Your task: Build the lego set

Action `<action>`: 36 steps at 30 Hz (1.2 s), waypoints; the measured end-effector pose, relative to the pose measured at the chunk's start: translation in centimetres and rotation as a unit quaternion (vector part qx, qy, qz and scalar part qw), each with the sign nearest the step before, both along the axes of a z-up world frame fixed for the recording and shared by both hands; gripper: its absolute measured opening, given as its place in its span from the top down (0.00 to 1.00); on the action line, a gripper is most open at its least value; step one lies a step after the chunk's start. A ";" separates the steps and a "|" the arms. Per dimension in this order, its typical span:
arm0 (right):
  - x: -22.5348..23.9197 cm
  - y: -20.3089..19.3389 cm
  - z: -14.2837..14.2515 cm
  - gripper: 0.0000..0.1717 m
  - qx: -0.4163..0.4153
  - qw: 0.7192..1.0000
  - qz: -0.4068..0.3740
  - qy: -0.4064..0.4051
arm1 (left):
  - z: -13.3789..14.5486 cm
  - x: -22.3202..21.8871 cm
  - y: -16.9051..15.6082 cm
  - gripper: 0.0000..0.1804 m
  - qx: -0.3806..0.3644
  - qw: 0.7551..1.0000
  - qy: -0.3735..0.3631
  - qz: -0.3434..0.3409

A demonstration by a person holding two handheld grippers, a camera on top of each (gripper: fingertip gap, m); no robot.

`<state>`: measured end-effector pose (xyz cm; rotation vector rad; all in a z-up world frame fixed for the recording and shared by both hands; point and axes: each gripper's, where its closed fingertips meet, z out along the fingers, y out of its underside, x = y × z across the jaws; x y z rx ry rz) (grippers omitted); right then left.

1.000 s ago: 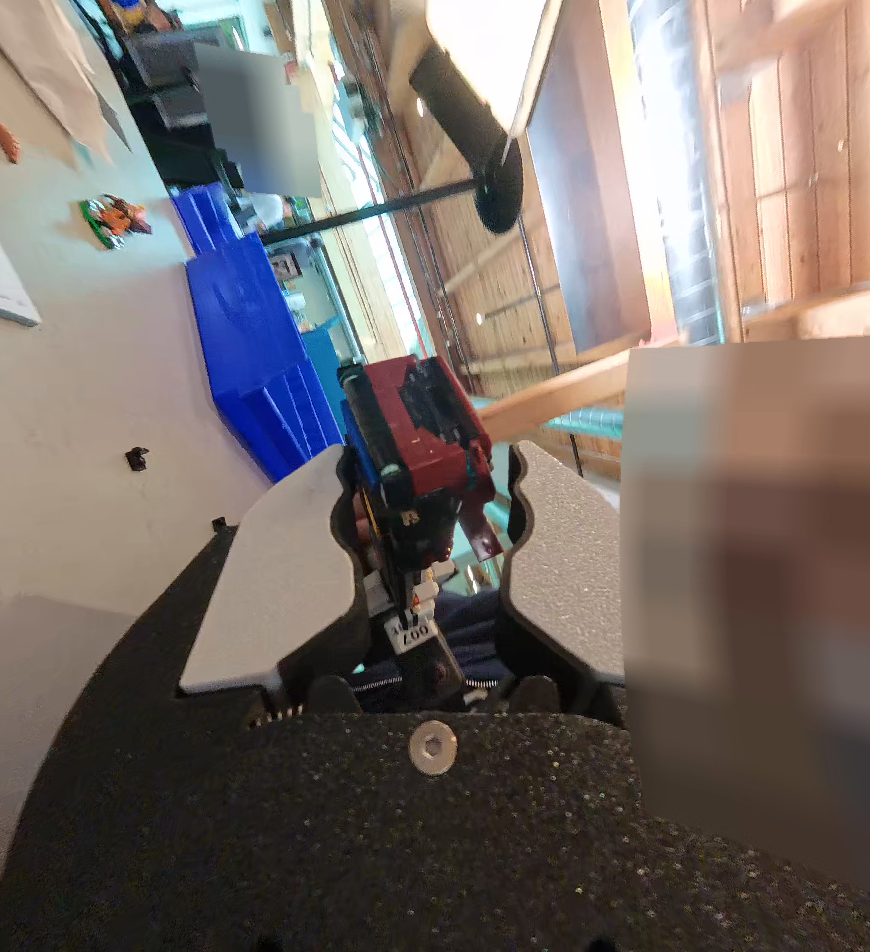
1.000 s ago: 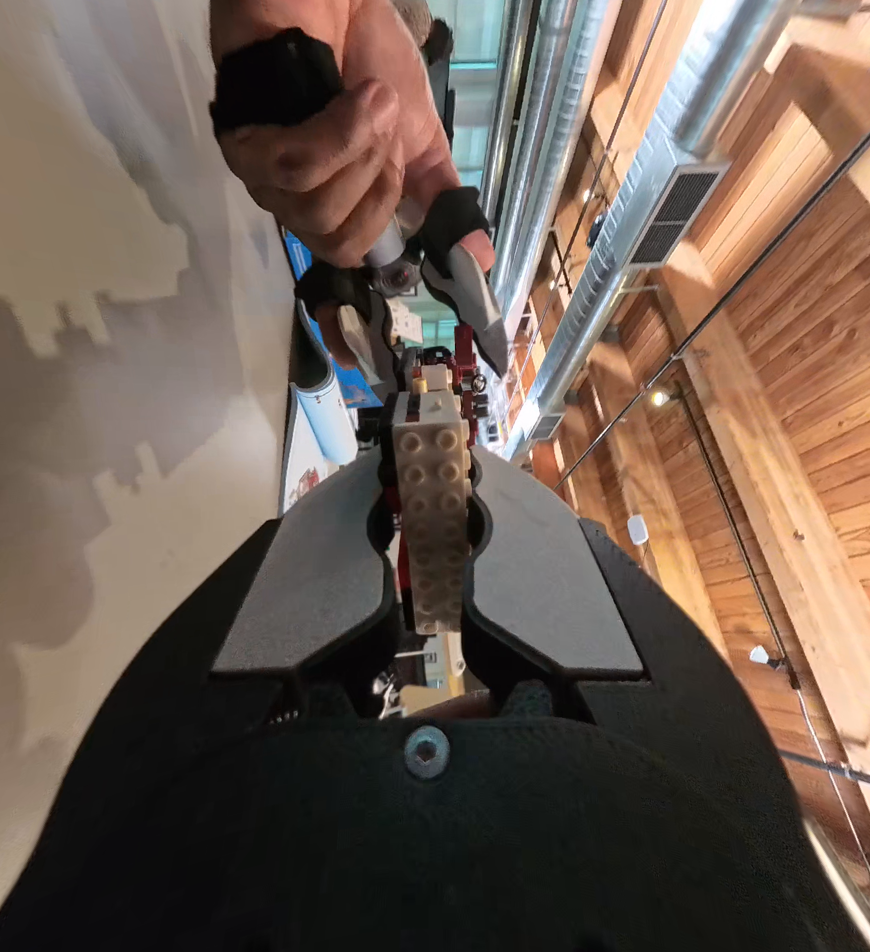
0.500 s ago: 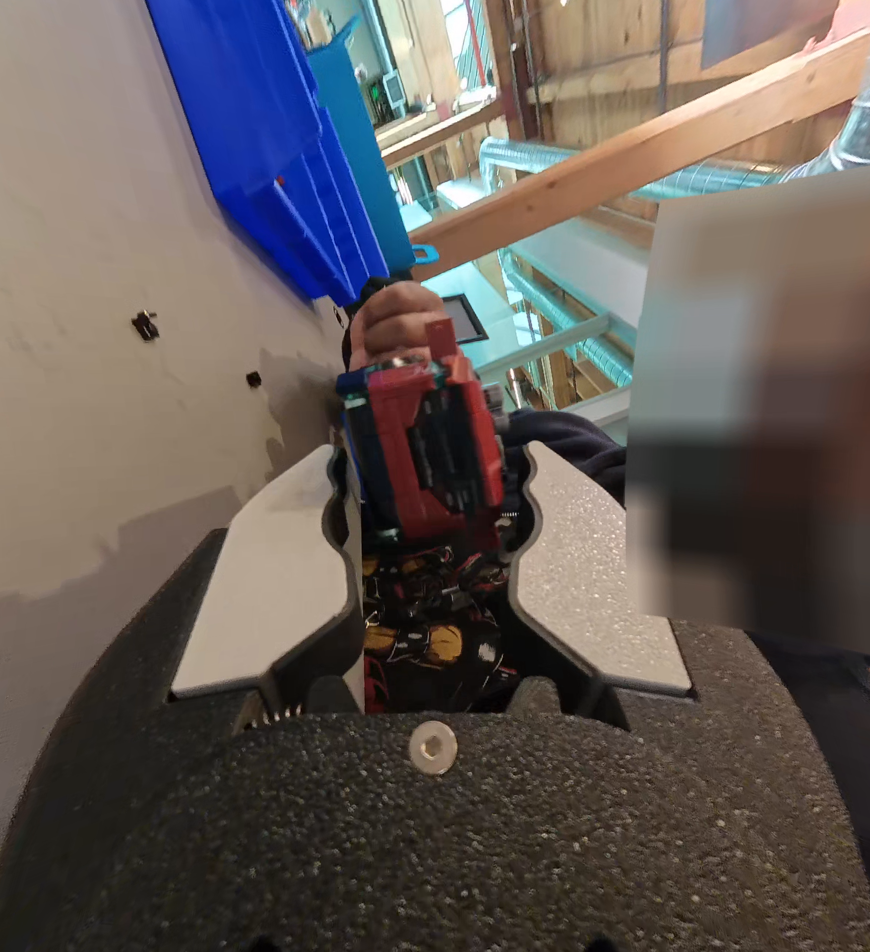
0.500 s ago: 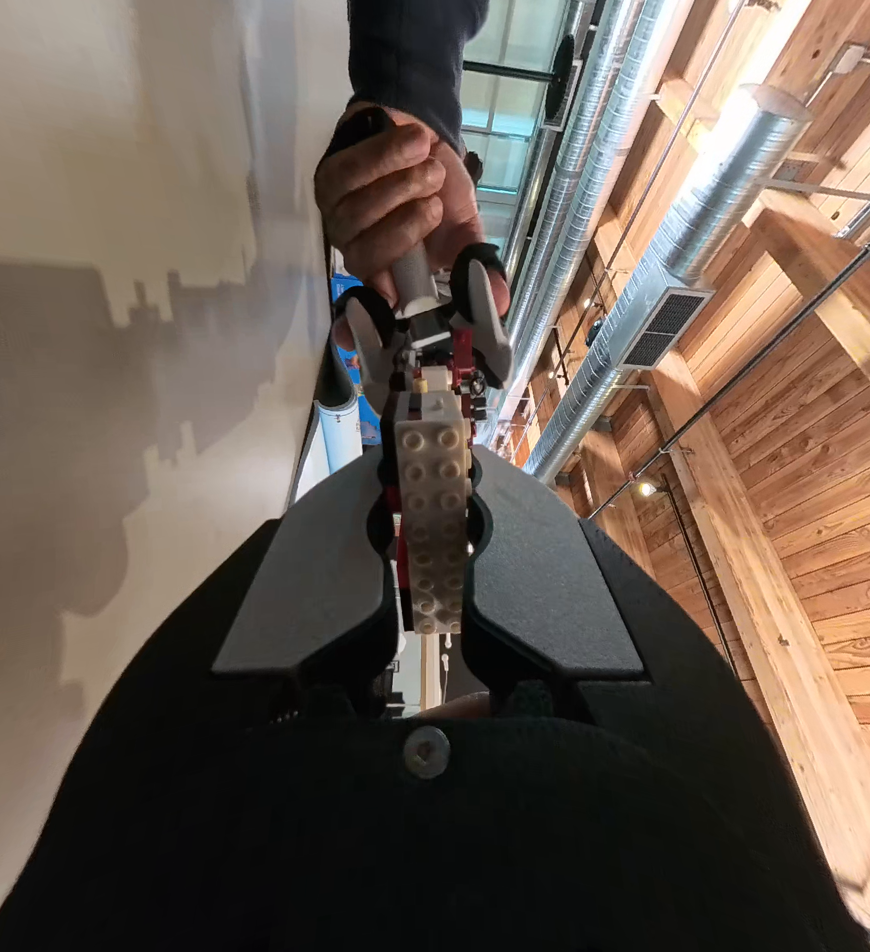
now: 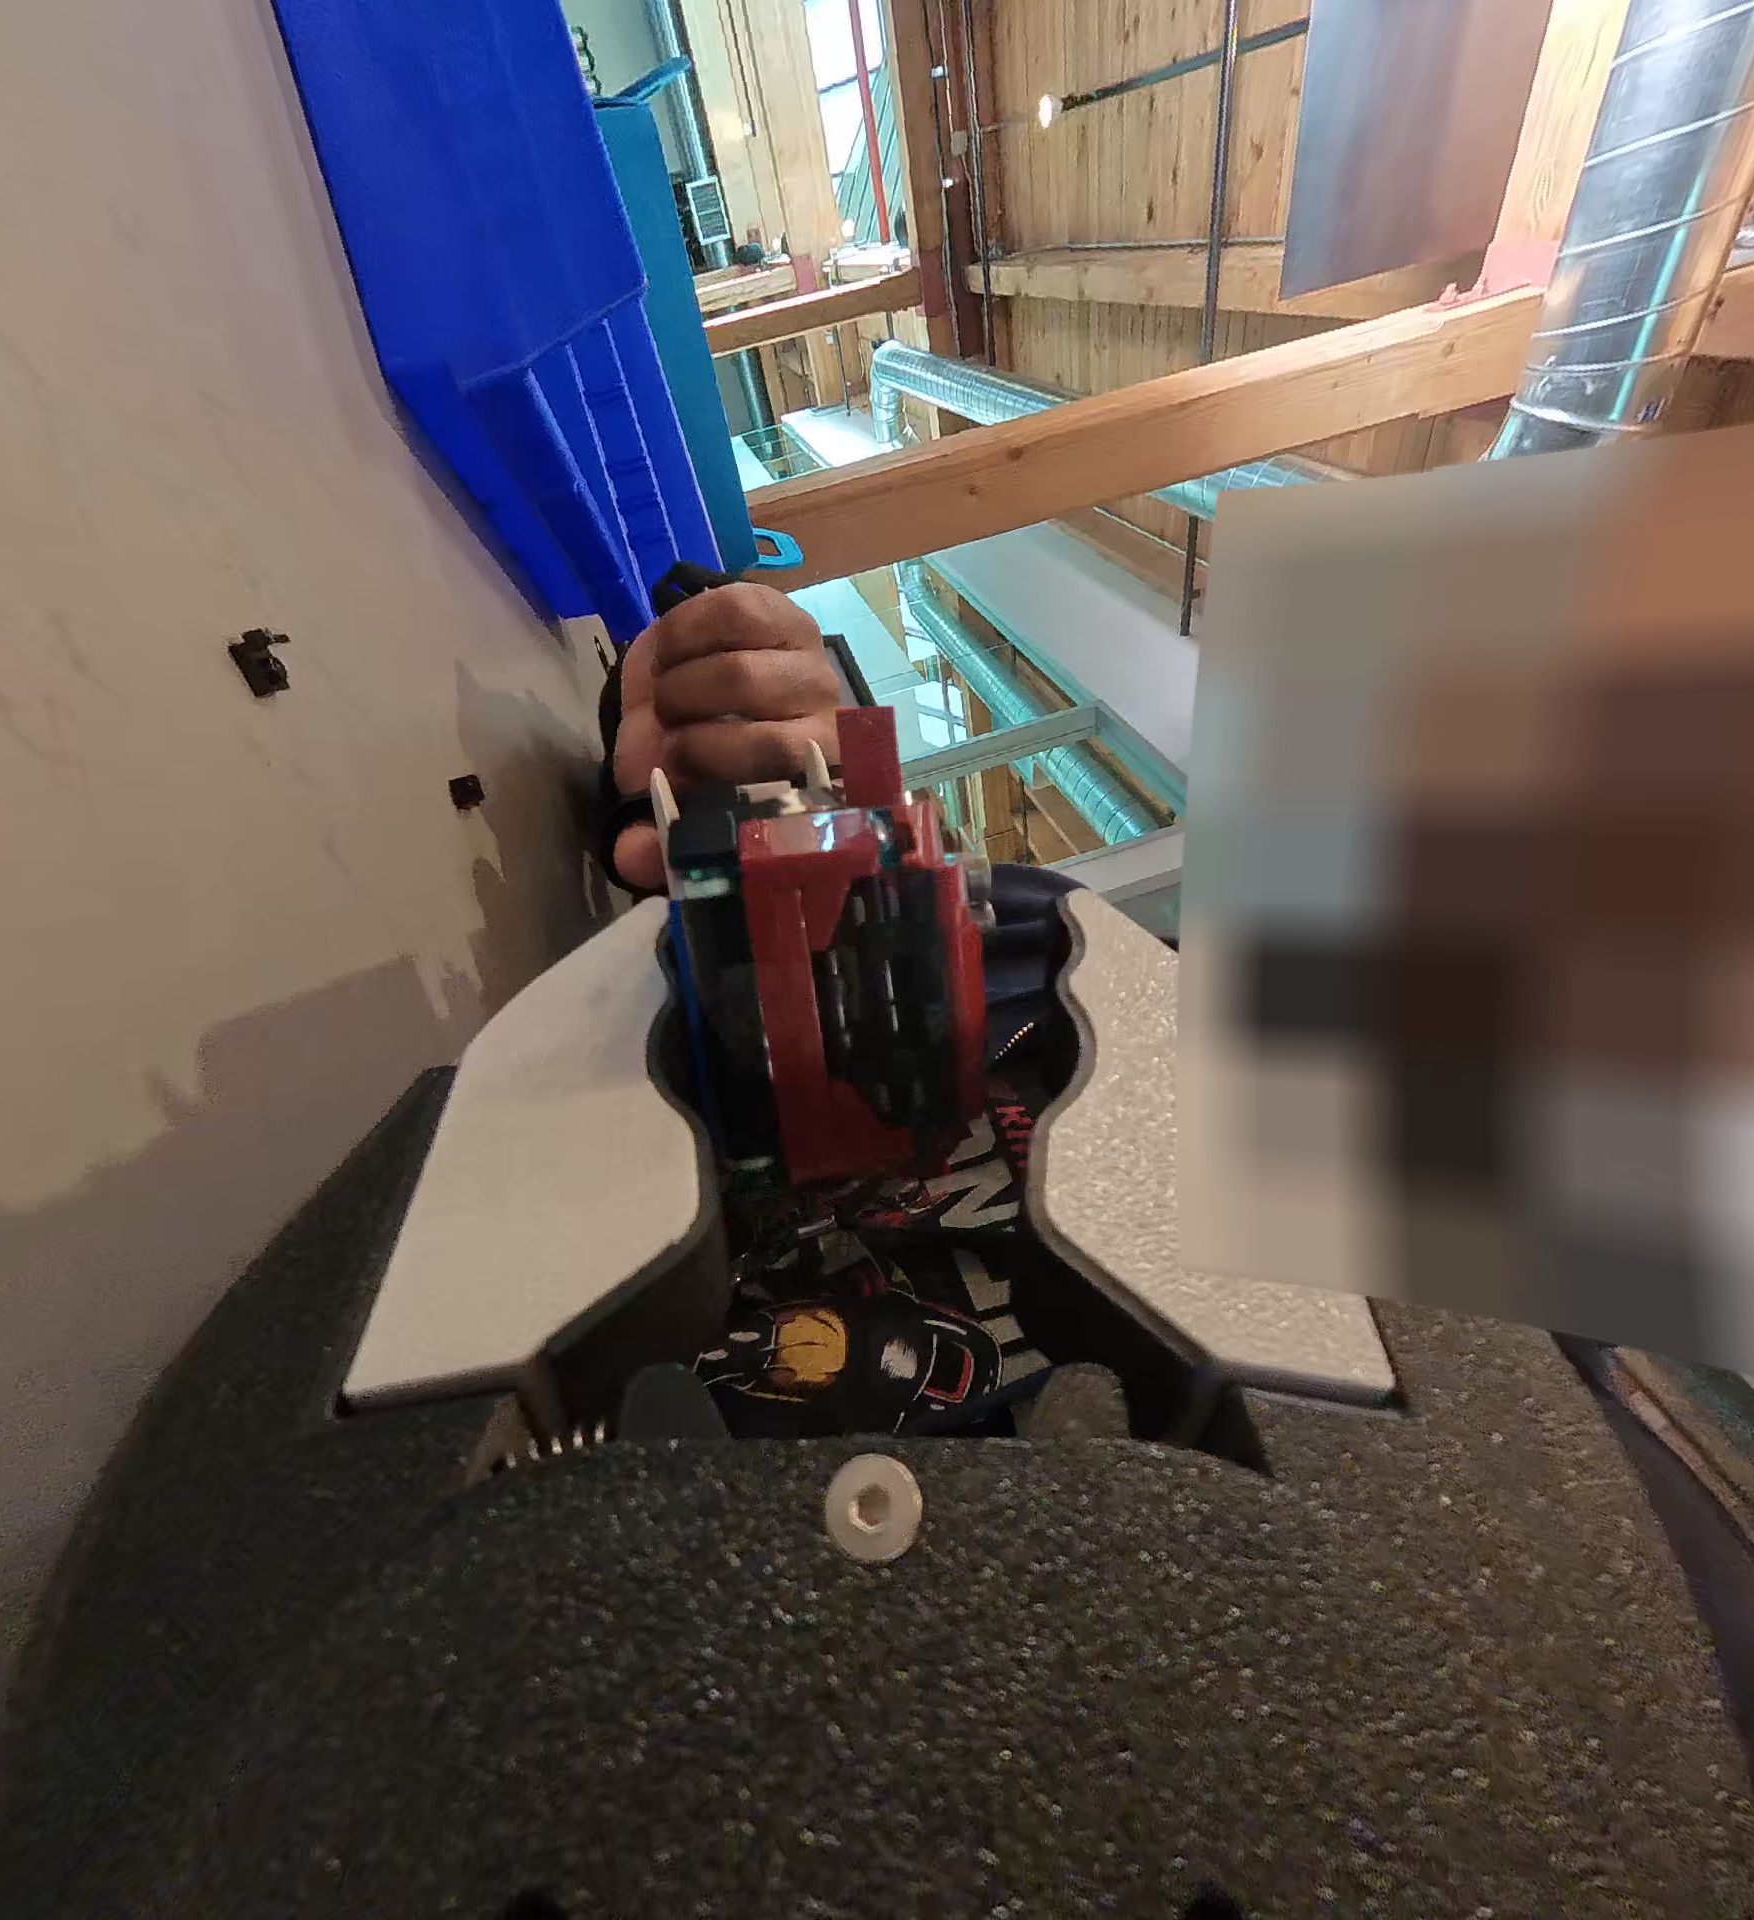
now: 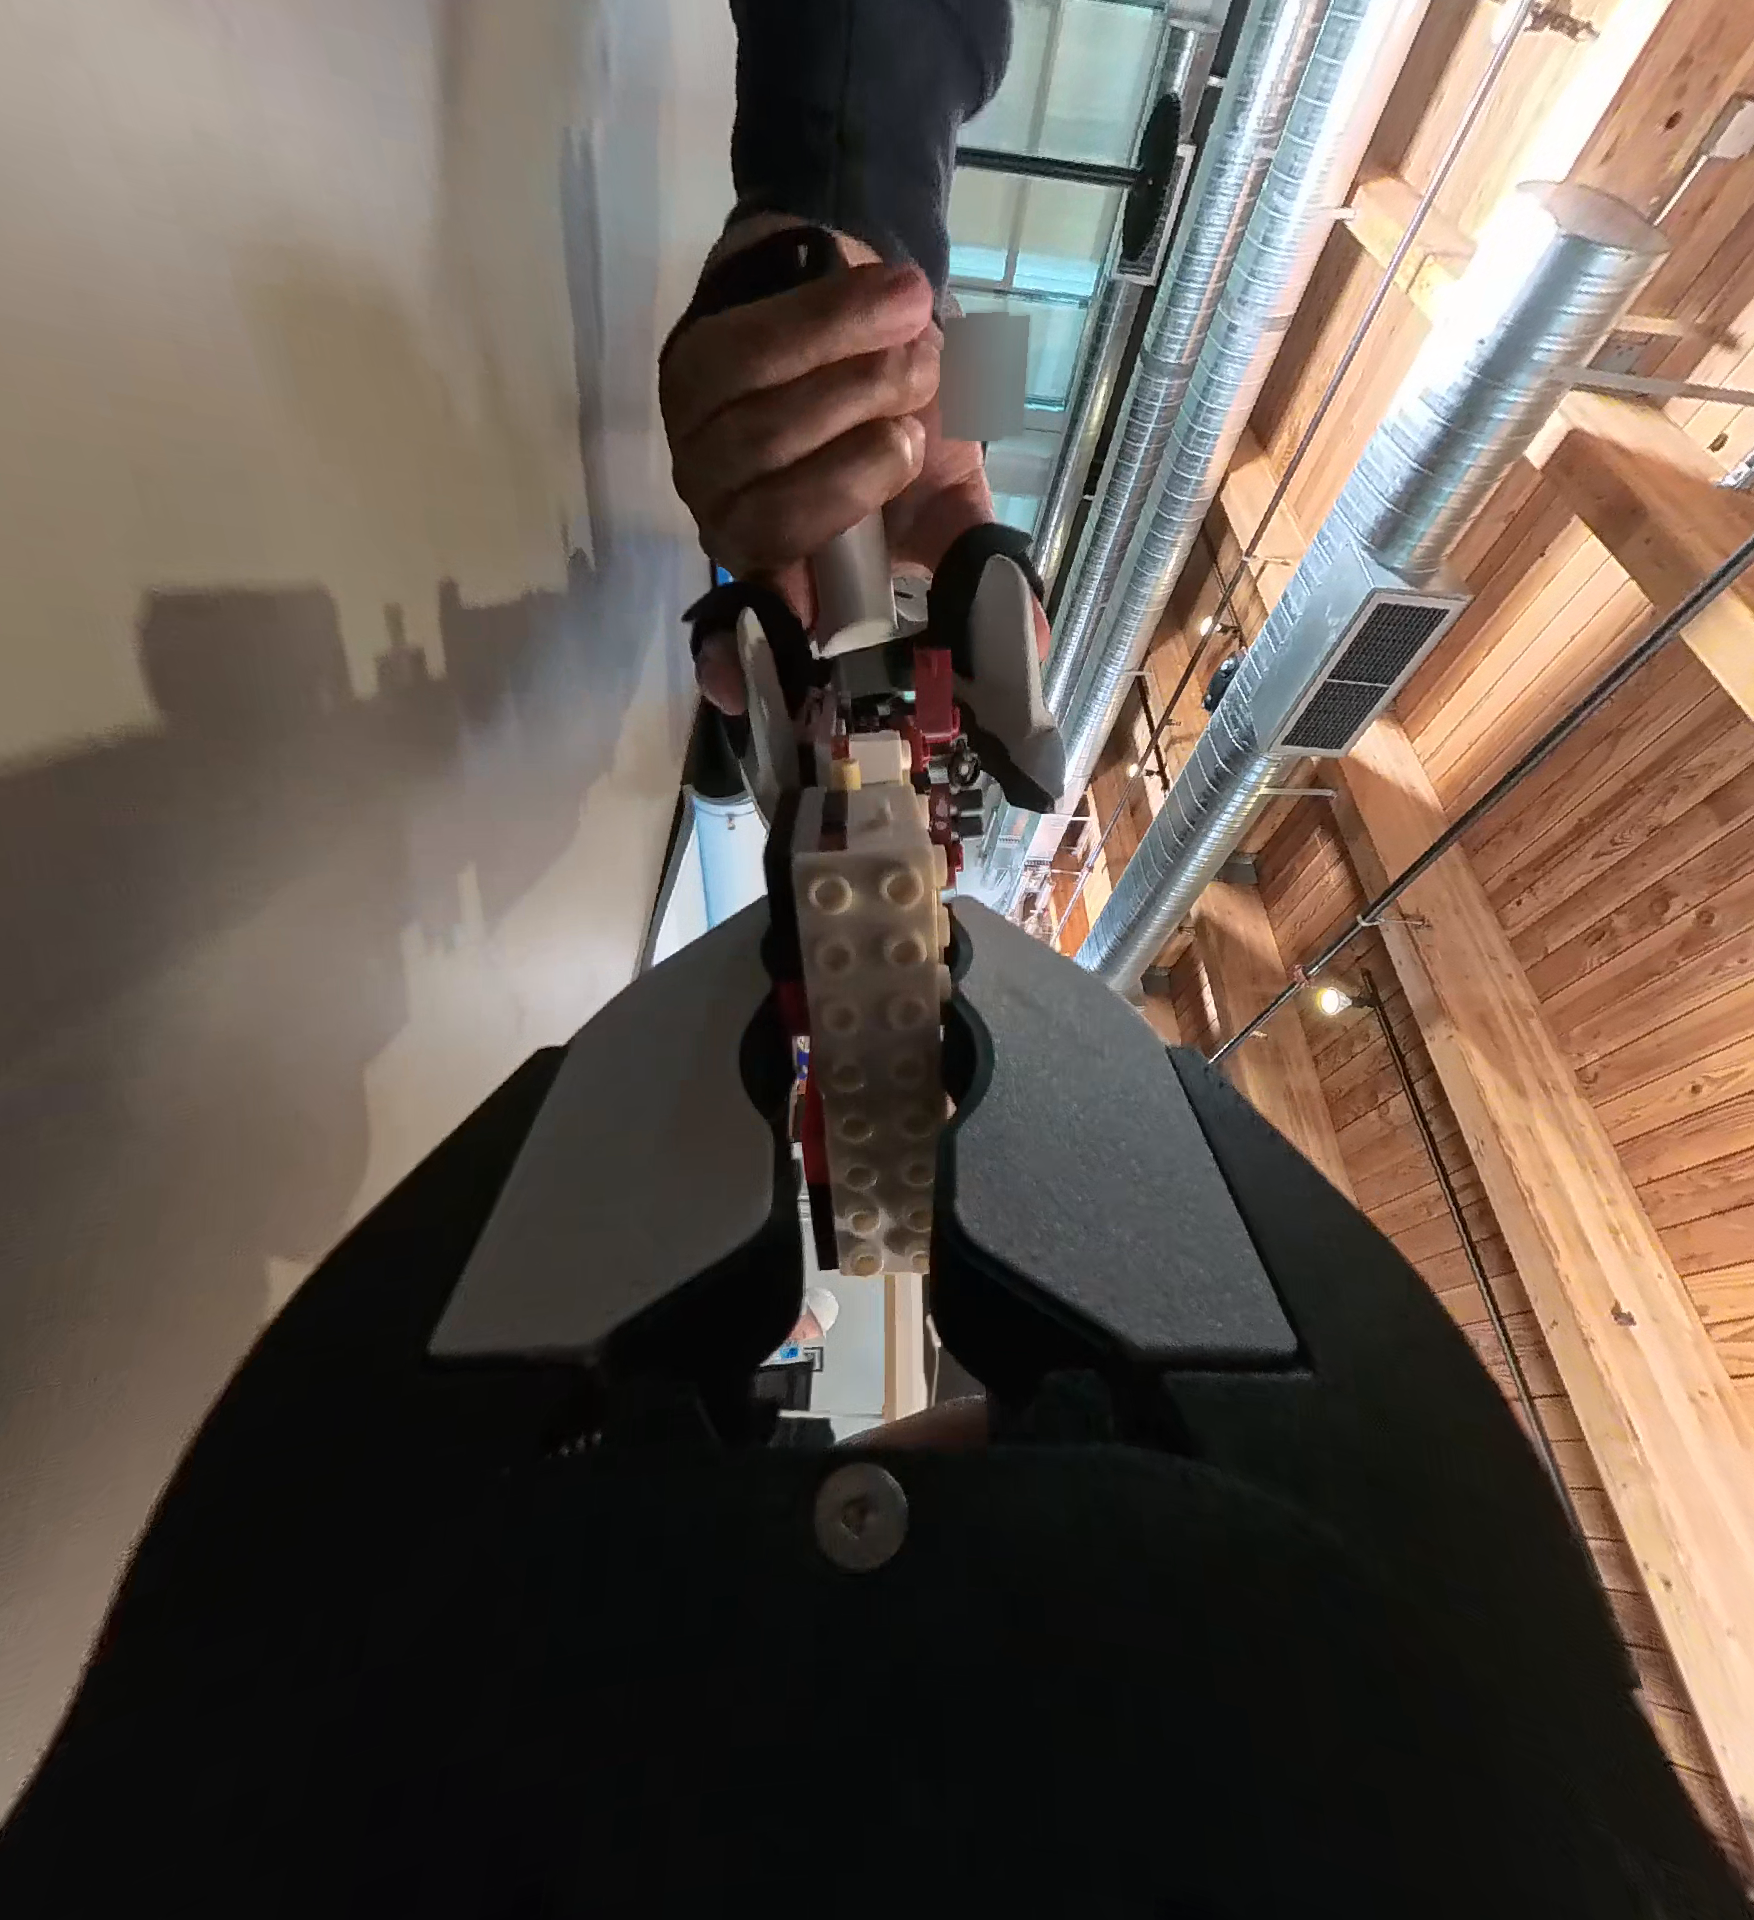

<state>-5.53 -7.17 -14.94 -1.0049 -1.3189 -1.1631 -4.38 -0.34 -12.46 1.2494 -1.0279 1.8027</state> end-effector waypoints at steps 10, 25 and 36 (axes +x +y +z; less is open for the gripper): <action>0.6 0.2 -0.9 0.86 -0.008 1.000 -0.010 -0.011 | -0.9 2.2 0.2 0.66 -0.083 0.989 0.071 0.095; 0.5 0.4 -1.4 0.86 -0.011 1.000 -0.014 -0.021 | -1.9 3.8 1.8 0.70 -0.112 0.956 0.130 0.238; 1.7 0.6 -1.4 0.82 -0.025 0.998 -0.040 0.029 | -2.9 4.0 3.2 0.71 -0.121 0.940 0.159 0.278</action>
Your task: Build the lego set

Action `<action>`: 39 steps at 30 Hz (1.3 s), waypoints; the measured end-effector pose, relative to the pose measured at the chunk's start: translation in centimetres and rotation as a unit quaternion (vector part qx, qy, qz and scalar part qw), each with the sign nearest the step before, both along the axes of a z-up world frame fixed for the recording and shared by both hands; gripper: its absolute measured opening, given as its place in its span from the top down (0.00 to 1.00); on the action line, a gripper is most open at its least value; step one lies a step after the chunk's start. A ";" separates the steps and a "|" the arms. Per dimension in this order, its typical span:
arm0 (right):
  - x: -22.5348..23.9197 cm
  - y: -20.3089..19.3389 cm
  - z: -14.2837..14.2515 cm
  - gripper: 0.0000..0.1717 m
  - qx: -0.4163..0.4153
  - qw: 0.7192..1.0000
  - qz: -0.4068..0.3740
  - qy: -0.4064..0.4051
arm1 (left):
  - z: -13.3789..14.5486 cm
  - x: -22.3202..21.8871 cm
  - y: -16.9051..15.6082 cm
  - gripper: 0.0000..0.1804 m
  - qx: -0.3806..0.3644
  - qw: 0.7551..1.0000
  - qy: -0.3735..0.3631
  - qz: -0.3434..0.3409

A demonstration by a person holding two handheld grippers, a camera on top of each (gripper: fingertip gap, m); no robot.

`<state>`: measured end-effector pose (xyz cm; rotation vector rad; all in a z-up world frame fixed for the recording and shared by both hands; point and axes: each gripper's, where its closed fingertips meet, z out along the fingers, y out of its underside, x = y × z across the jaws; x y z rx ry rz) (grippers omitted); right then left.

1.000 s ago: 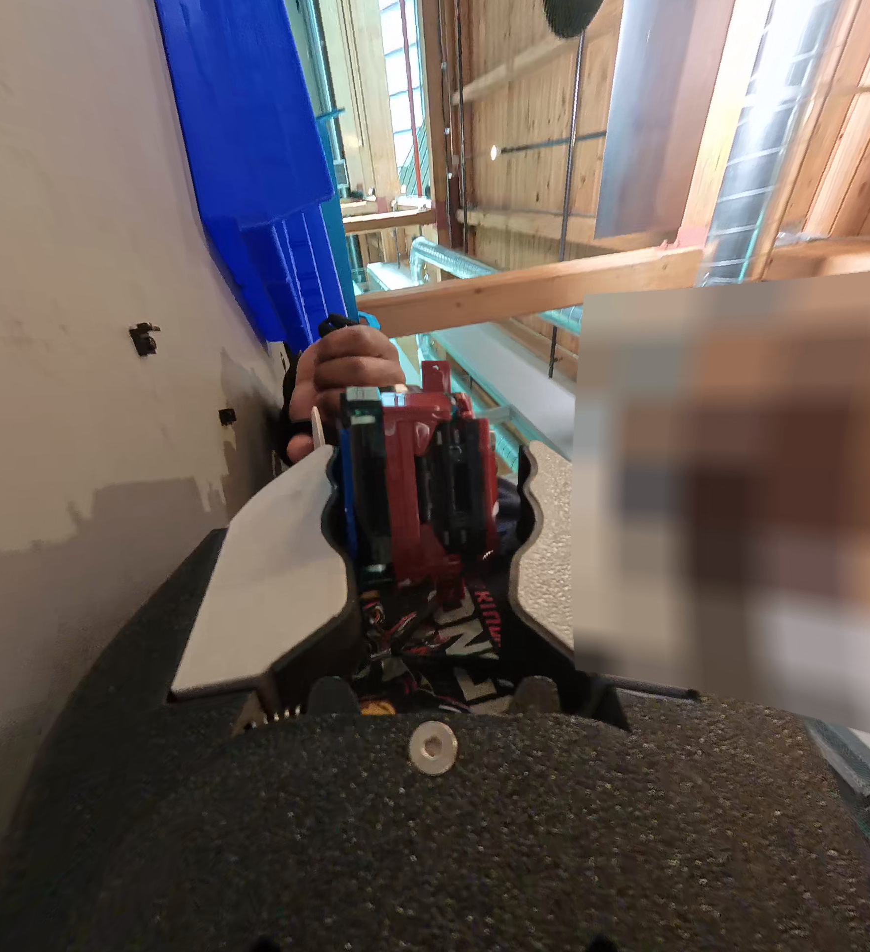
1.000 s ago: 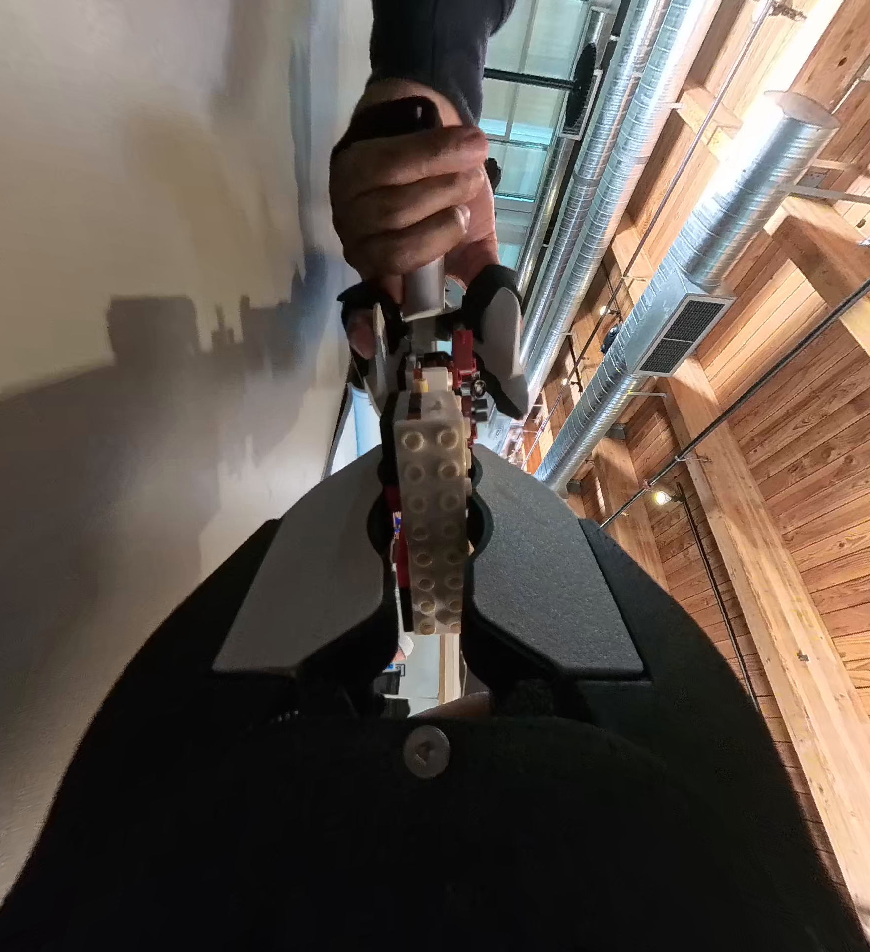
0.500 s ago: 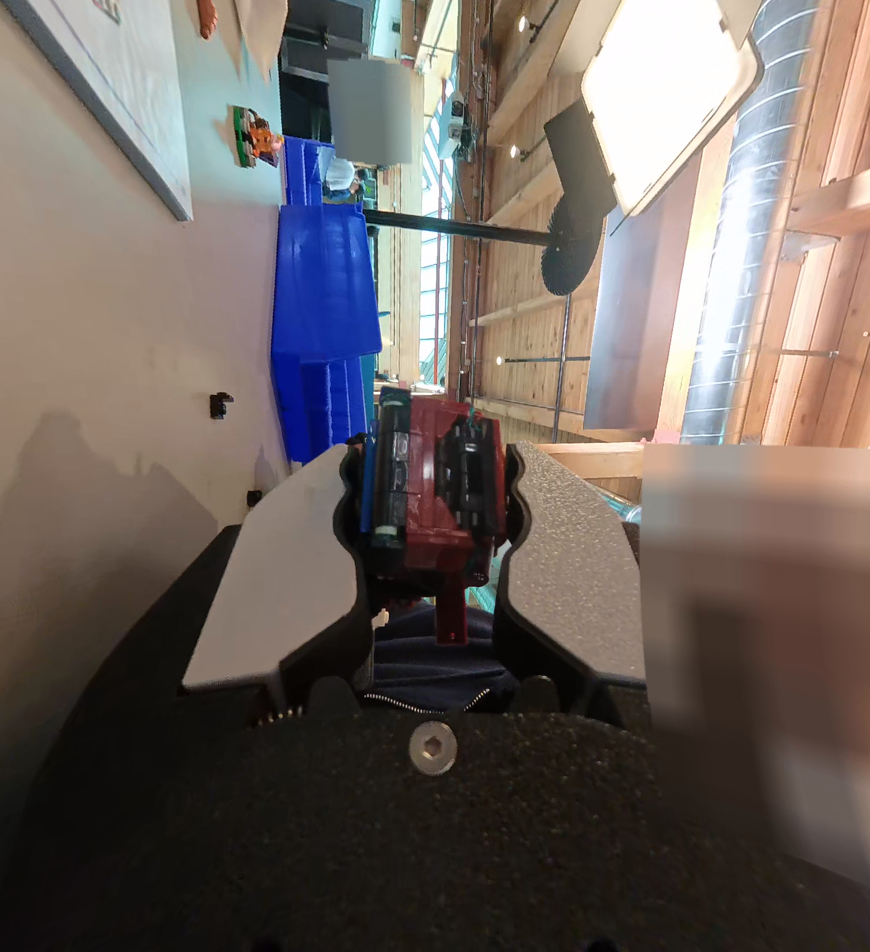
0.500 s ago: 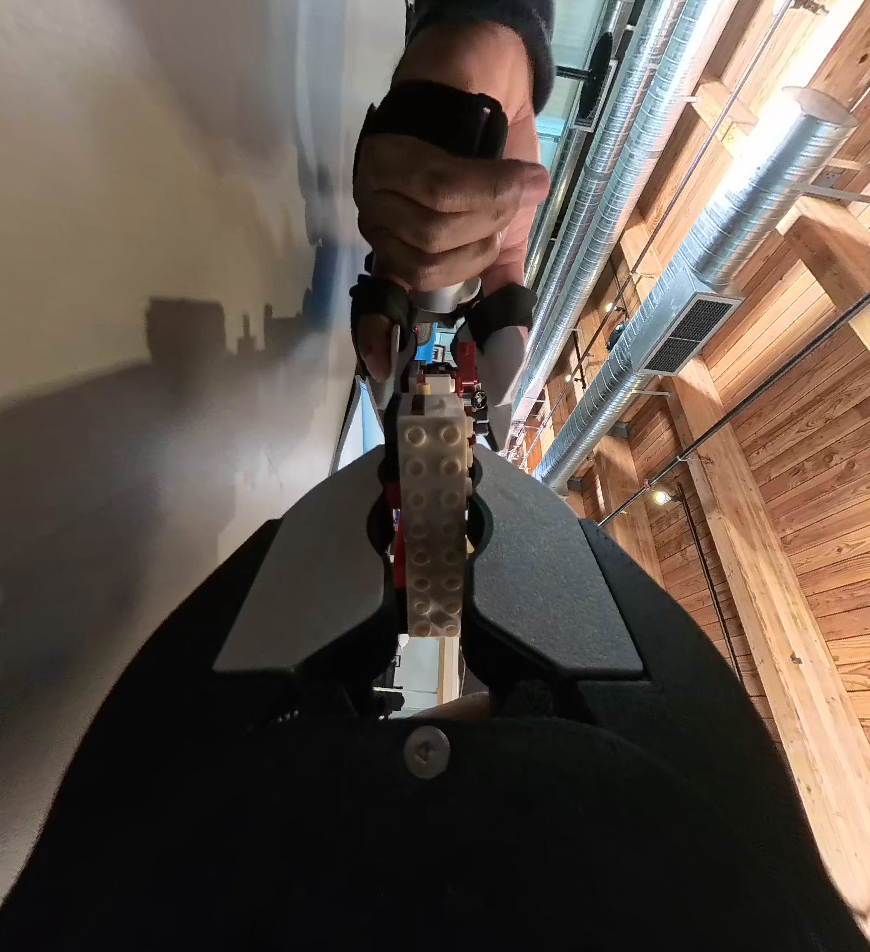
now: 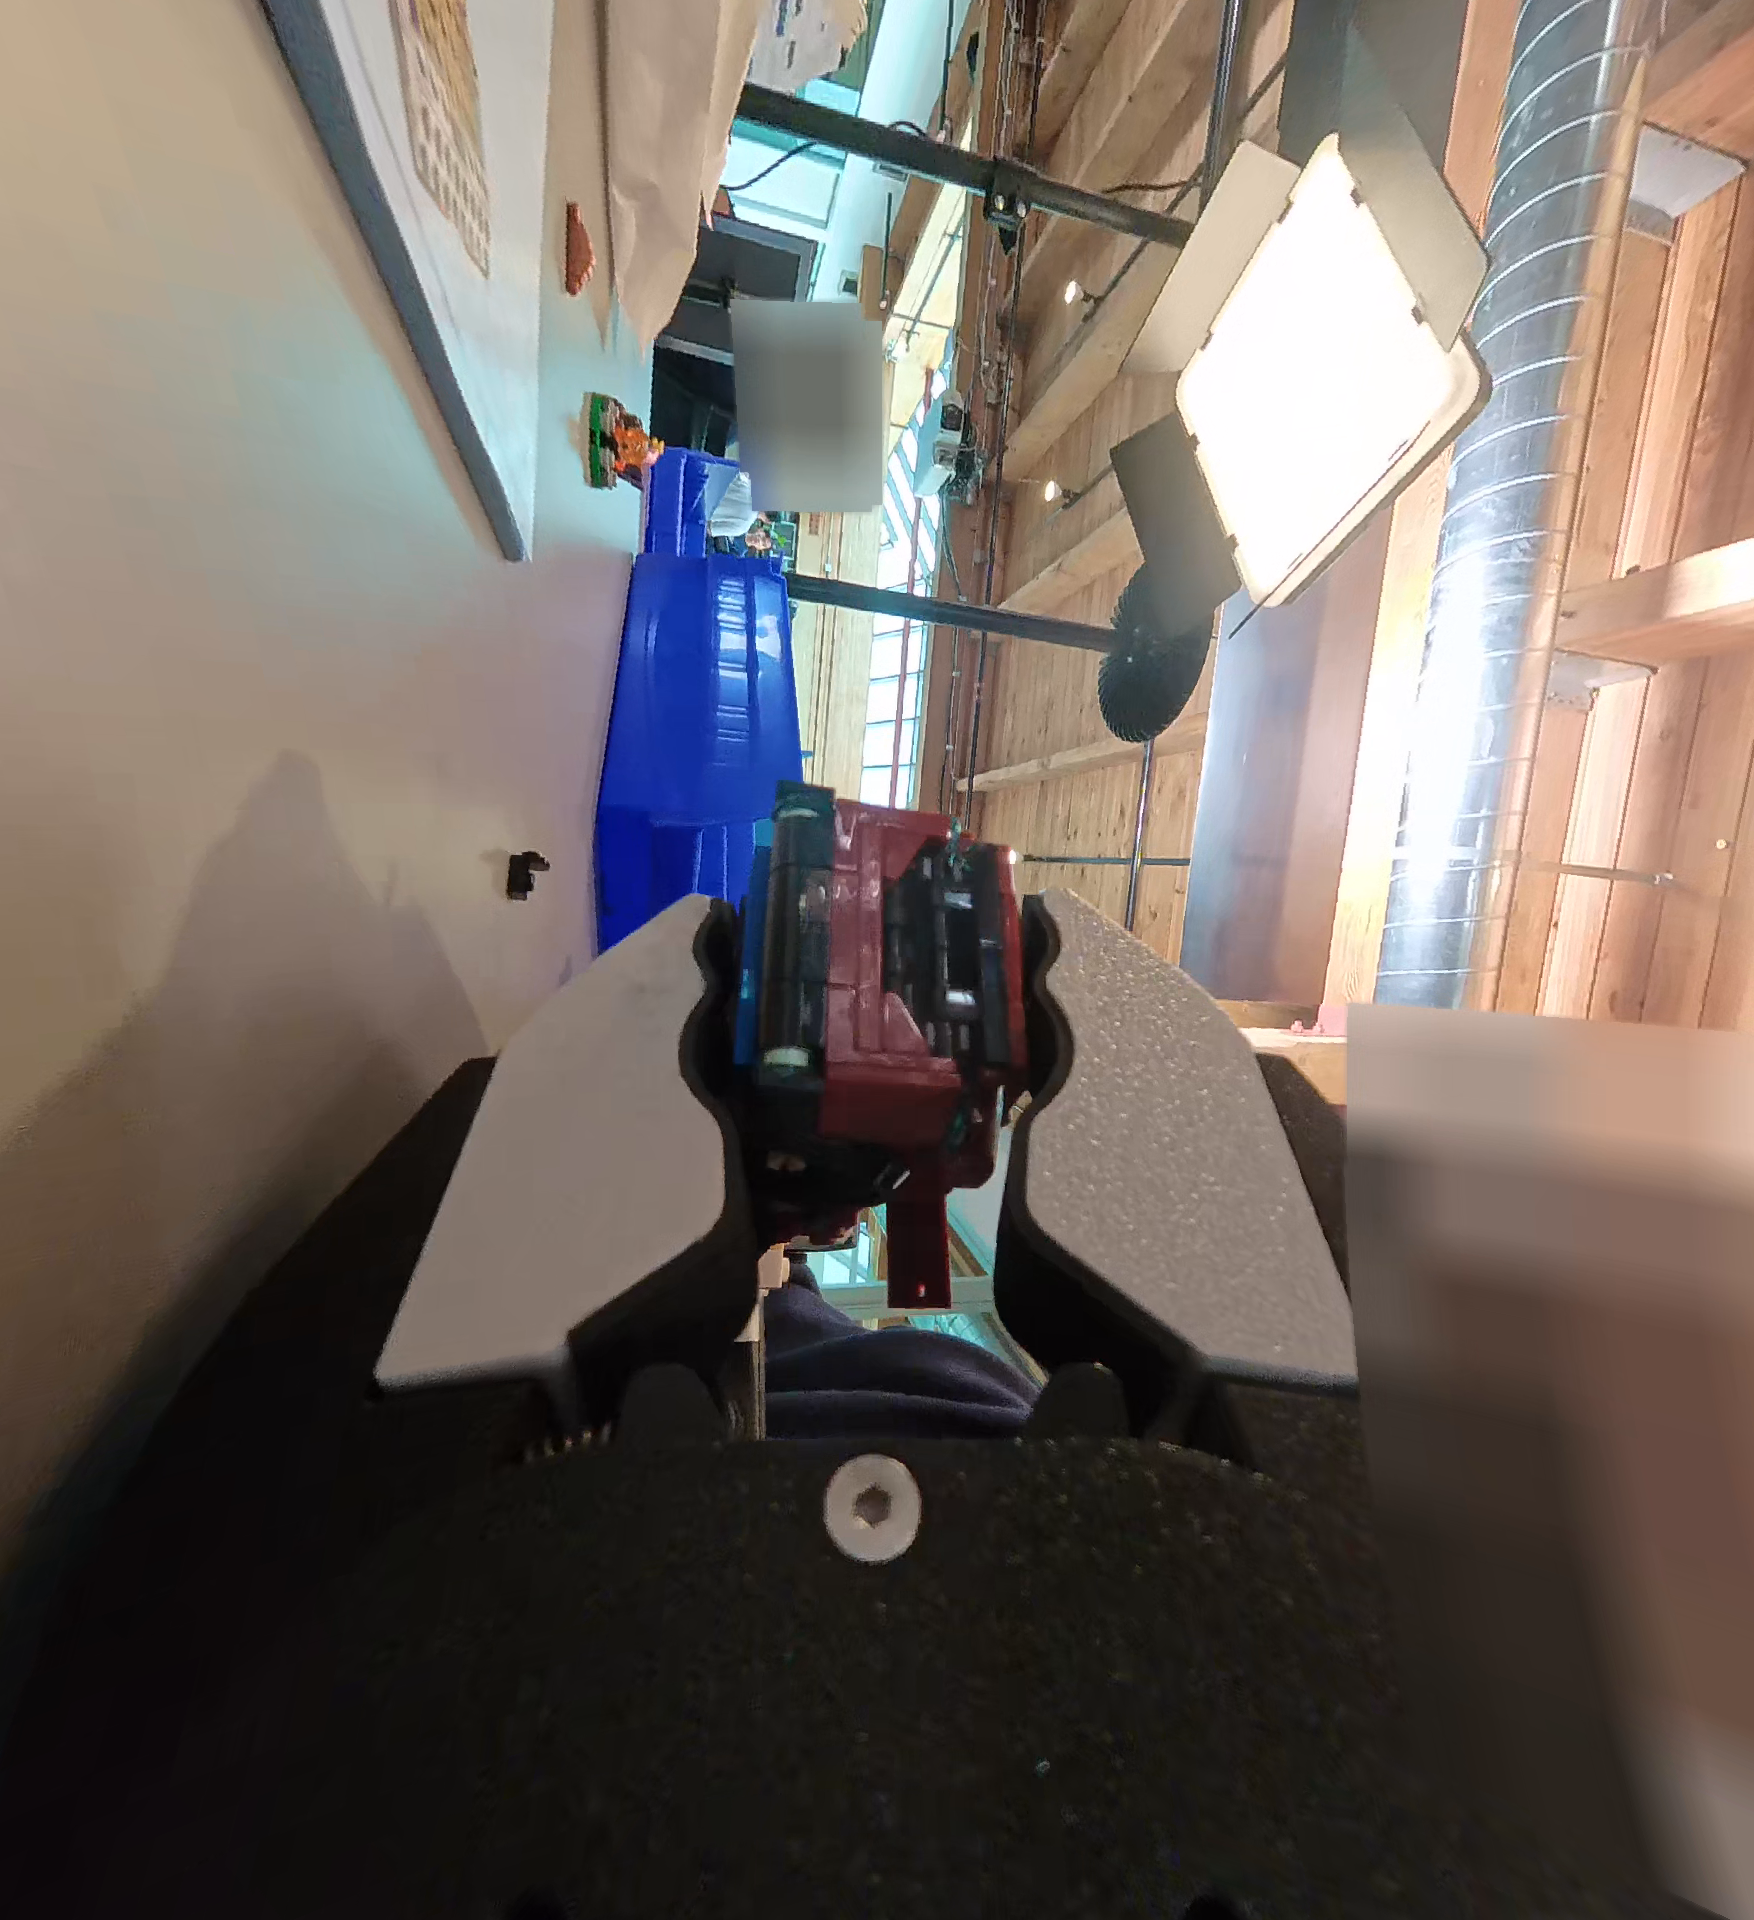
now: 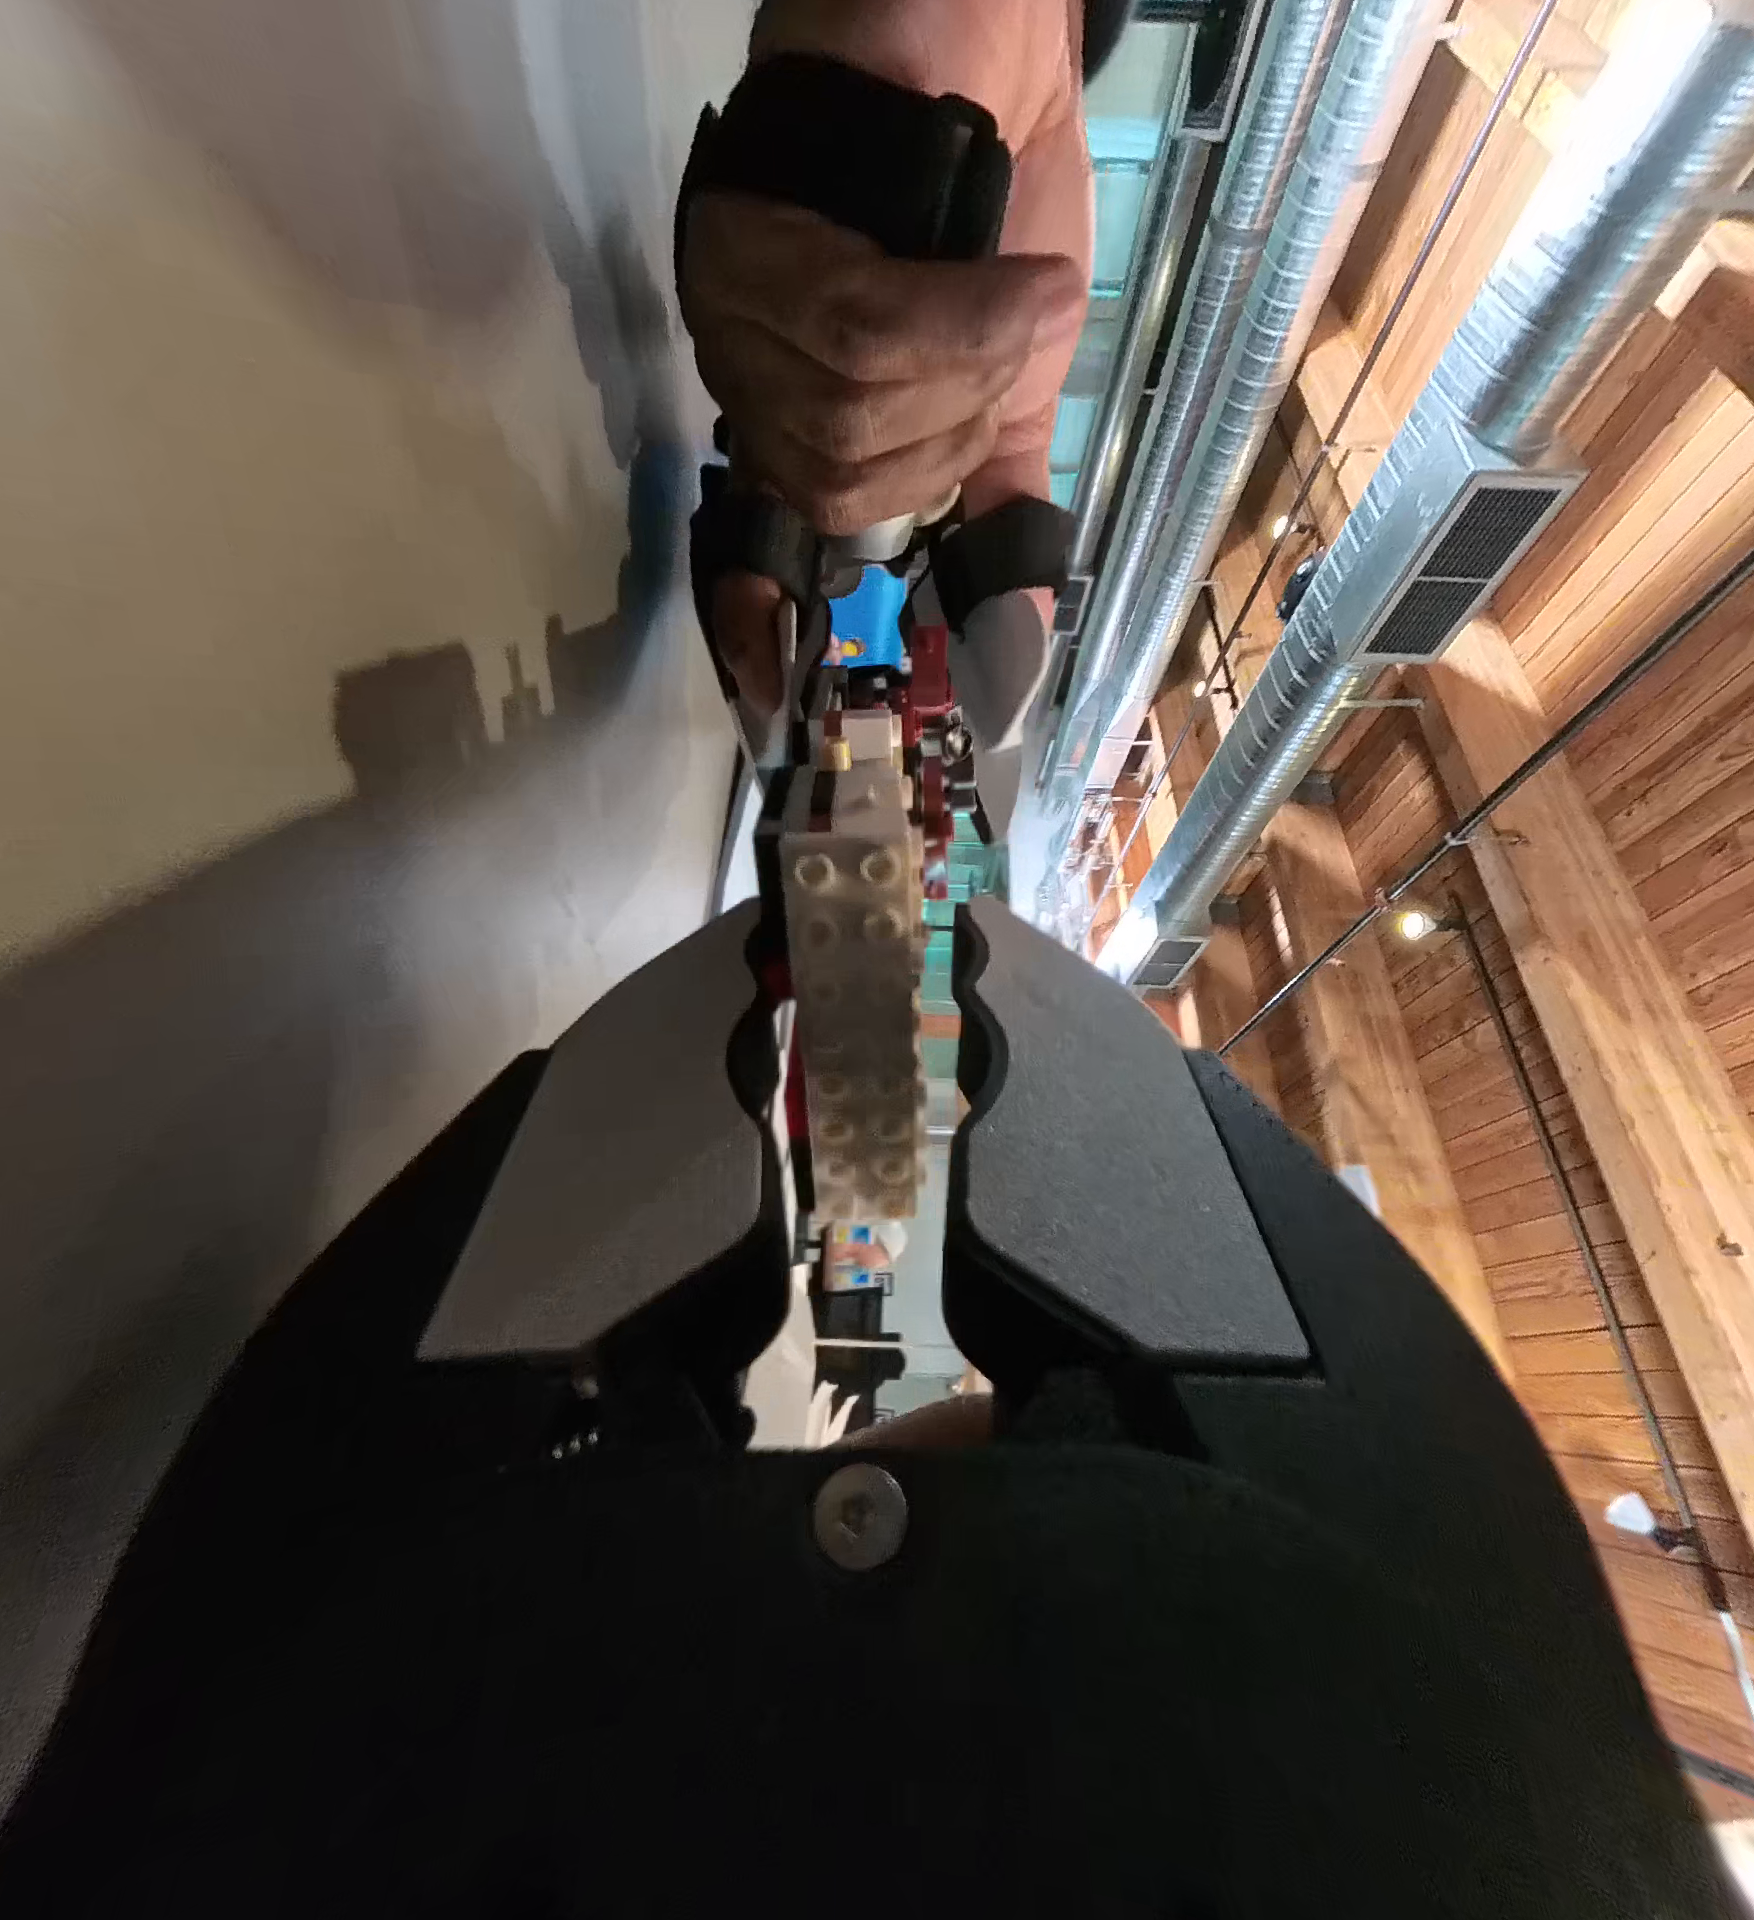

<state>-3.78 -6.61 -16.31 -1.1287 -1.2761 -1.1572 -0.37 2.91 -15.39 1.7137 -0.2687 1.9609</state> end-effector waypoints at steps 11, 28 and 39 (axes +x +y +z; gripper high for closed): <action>7.5 -0.5 0.0 0.84 -0.114 0.962 -0.102 0.226 | -0.2 0.1 5.4 0.71 0.064 0.998 0.016 0.013; 7.6 3.5 -5.8 0.94 -0.372 0.750 -0.185 0.514 | -1.8 1.9 3.4 0.70 0.093 0.991 0.015 -0.094; 7.6 4.6 -6.0 0.90 -0.375 0.758 -0.206 0.492 | -1.4 0.7 3.3 0.70 0.079 0.992 0.000 -0.097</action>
